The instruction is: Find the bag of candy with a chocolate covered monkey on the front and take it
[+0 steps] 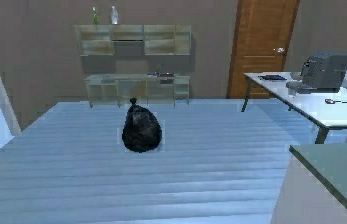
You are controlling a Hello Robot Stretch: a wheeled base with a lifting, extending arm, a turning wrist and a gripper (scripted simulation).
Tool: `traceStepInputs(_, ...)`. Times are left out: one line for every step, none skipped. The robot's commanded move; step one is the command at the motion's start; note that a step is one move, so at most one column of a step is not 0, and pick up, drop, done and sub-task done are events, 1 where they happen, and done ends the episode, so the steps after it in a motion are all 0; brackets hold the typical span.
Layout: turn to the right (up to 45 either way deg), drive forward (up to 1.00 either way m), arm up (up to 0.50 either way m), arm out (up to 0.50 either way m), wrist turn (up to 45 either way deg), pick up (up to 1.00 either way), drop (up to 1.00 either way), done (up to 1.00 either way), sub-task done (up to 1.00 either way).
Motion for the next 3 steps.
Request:
traceStepInputs(0.0,0.00,0.00,0.00,45.0,0.00,0.00,0.00,0.00)
traceStepInputs(0.0,0.00,0.00,0.00,27.0,0.00,0.00,0.00,0.00)
traceStepInputs(0.0,0.00,-0.14,0.00,0.0,0.00,0.00,0.00,0.00)
